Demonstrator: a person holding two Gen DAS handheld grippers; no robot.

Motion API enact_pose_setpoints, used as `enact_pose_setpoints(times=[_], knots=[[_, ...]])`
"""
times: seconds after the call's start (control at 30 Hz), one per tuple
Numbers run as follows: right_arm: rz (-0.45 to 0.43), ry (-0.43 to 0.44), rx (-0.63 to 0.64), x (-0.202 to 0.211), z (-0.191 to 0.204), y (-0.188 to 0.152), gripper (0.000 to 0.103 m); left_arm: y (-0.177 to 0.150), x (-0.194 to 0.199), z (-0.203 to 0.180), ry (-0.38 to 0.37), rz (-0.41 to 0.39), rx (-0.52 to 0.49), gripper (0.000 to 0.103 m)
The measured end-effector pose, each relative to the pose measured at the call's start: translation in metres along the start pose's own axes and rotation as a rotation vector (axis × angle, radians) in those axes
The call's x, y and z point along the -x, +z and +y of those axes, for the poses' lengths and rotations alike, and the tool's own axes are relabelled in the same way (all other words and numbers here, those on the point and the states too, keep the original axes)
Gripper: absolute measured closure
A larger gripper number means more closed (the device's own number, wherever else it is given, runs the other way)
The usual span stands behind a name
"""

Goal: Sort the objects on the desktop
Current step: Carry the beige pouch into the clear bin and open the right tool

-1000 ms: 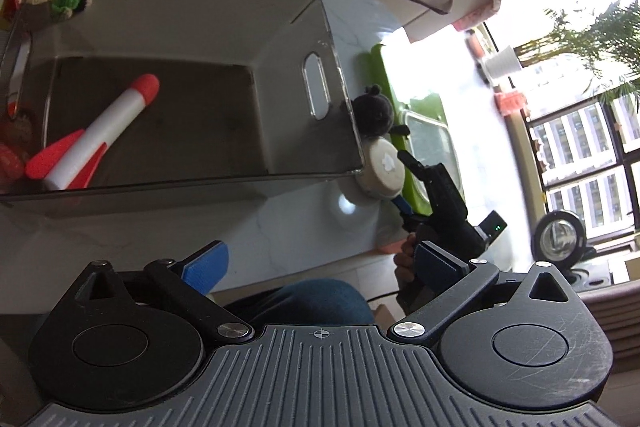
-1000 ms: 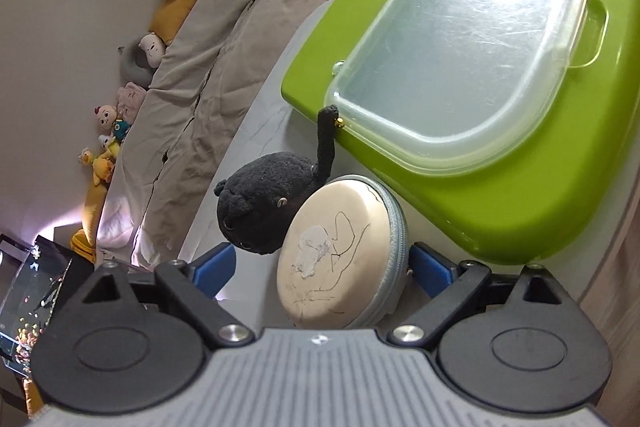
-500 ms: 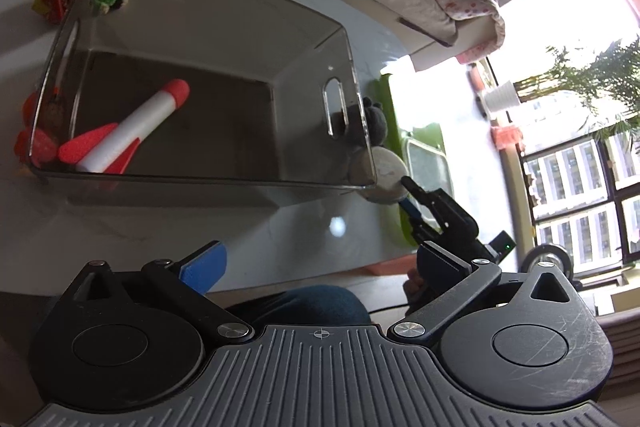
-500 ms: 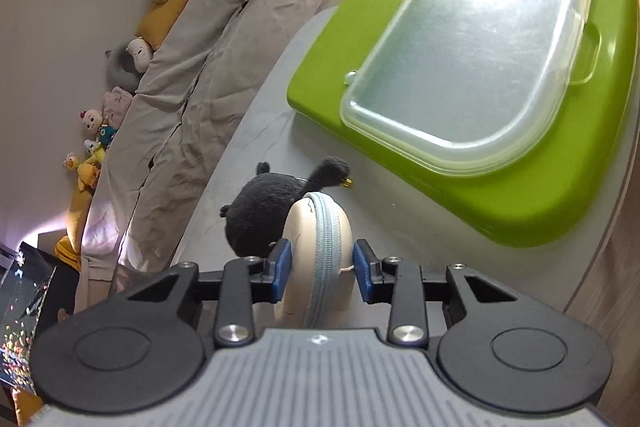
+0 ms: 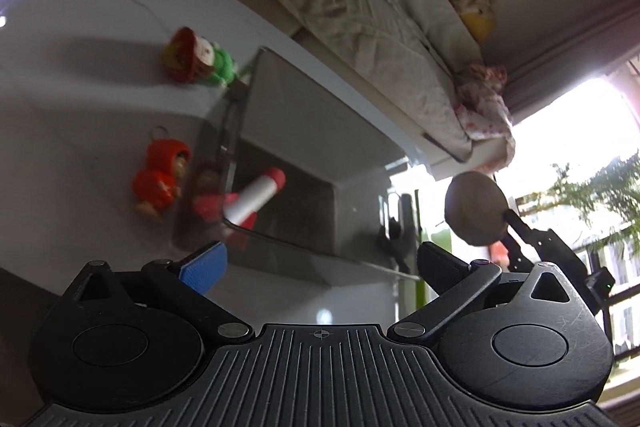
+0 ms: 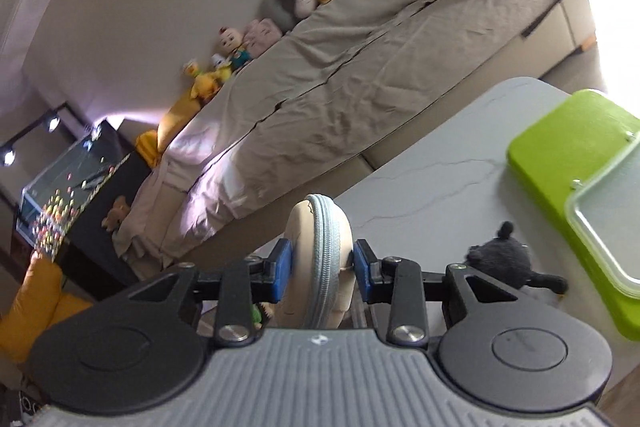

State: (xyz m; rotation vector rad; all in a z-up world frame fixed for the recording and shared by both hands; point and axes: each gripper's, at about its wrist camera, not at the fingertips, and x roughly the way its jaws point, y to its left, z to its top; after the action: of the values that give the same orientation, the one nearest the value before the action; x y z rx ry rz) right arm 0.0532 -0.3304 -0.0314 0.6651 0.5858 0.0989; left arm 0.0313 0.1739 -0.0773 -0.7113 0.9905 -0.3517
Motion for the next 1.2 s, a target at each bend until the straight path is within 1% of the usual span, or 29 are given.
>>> enact_pose_setpoints(times=[0.1,0.23,0.3,0.33,0.43,0.6,0.63,0.7,0.83,0.9,0.97,1.03,1.07,1.13,1.2], knots=[[0.129,-0.052,0.107,-0.043,0.033,-0.012,0.067,0.010,0.006,0.034,0.034,-0.039,0.085,0.000],[0.300,-0.121,0.250,-0.101,0.077,-0.028,0.067,0.011,0.003,0.073,0.013,-0.036,0.198,0.000],[0.383,-0.170,0.307,-0.116,0.093,-0.066,0.067,0.009,-0.003,0.088,0.001,-0.025,0.244,0.000],[0.419,-0.195,0.315,-0.128,0.095,-0.072,0.067,0.008,-0.006,0.093,-0.004,-0.018,0.262,0.000],[0.514,-0.238,0.269,-0.160,0.094,-0.086,0.067,0.004,-0.015,0.103,-0.016,0.004,0.297,0.000],[0.627,-0.229,0.087,-0.192,0.077,-0.100,0.067,0.001,-0.023,0.110,-0.015,0.021,0.301,0.000],[0.642,-0.233,0.064,-0.196,0.074,-0.104,0.066,0.002,-0.024,0.111,-0.013,0.021,0.304,0.000],[0.657,-0.241,0.038,-0.199,0.060,-0.102,0.066,0.003,-0.026,0.114,-0.007,0.021,0.312,0.000],[0.655,-0.241,0.022,-0.204,0.055,-0.099,0.066,0.004,-0.031,0.120,-0.001,0.027,0.328,0.000],[0.667,-0.256,0.077,-0.206,0.060,-0.096,0.067,0.003,-0.033,0.122,0.000,0.036,0.328,0.000],[0.699,-0.293,0.147,-0.208,0.065,-0.093,0.068,0.001,-0.033,0.125,0.004,0.044,0.330,0.000],[0.729,-0.319,0.182,-0.208,0.064,-0.089,0.068,0.001,-0.033,0.128,0.007,0.047,0.335,0.000],[0.732,-0.332,0.200,-0.206,0.064,-0.087,0.063,0.001,-0.034,0.128,0.010,0.047,0.336,0.000],[0.703,-0.353,0.249,-0.196,0.071,-0.082,0.061,0.004,-0.035,0.126,0.031,0.046,0.321,0.000],[0.683,-0.316,0.310,-0.186,0.088,-0.080,0.061,0.010,-0.038,0.120,0.062,0.046,0.288,0.000]])
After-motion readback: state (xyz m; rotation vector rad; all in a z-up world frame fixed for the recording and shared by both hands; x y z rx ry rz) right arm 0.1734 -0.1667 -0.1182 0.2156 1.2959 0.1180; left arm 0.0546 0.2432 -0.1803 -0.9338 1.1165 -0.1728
